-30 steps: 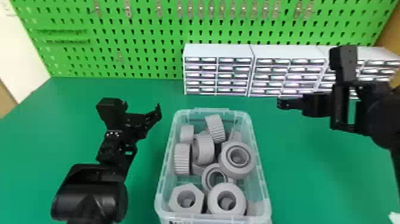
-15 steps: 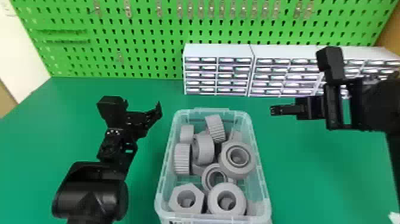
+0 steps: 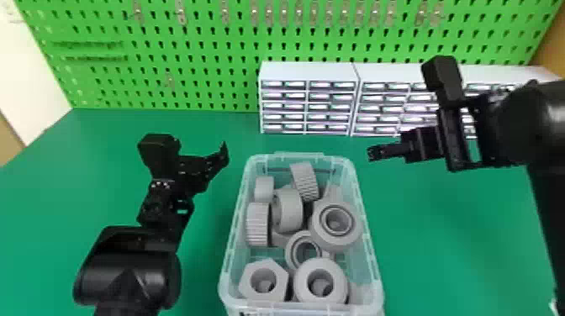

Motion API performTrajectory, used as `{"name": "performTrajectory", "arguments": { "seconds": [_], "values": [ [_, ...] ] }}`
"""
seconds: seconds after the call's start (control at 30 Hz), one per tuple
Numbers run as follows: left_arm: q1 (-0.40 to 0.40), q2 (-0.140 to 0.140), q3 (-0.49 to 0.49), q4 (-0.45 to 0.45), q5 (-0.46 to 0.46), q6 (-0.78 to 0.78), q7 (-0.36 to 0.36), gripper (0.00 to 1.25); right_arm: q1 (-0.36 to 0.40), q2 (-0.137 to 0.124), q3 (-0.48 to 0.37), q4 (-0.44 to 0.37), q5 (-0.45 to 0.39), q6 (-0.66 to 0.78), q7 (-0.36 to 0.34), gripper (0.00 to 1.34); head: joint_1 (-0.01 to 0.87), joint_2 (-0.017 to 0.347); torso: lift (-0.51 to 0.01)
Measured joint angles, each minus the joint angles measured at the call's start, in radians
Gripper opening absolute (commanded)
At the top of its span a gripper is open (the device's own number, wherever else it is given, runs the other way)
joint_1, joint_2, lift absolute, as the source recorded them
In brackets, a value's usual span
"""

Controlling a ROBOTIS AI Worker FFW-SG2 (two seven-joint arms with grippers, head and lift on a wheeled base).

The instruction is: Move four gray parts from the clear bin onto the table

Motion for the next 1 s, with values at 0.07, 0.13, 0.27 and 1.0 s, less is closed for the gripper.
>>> {"name": "performTrajectory", "arguments": {
  "seconds": [0.07, 0.13, 0.27, 1.0],
  "values": [
    [0.0, 0.0, 0.0, 0.001, 0.0, 0.0, 0.0, 1.09, -0.007, 0.001, 0.01, 0.01, 0.0, 0.0, 0.0, 1.17, 0.693, 0.072, -0.052],
    [0.0, 0.0, 0.001, 0.001, 0.001, 0.0, 0.0, 1.09, -0.017, 0.003, 0.022, 0.024, -0.001, 0.0, 0.0, 1.16, 0.693, 0.072, -0.052],
    [0.002, 0.0, 0.005, 0.001, 0.004, 0.0, 0.0, 1.09, -0.037, 0.007, 0.052, 0.06, -0.002, 0.0, 0.0, 1.16, 0.693, 0.072, -0.052],
    [-0.02, 0.029, -0.016, 0.003, 0.006, 0.0, 0.017, 1.09, -0.081, 0.012, 0.189, 0.229, -0.037, 0.0, 0.0, 1.16, 0.693, 0.072, -0.052]
  ]
}}
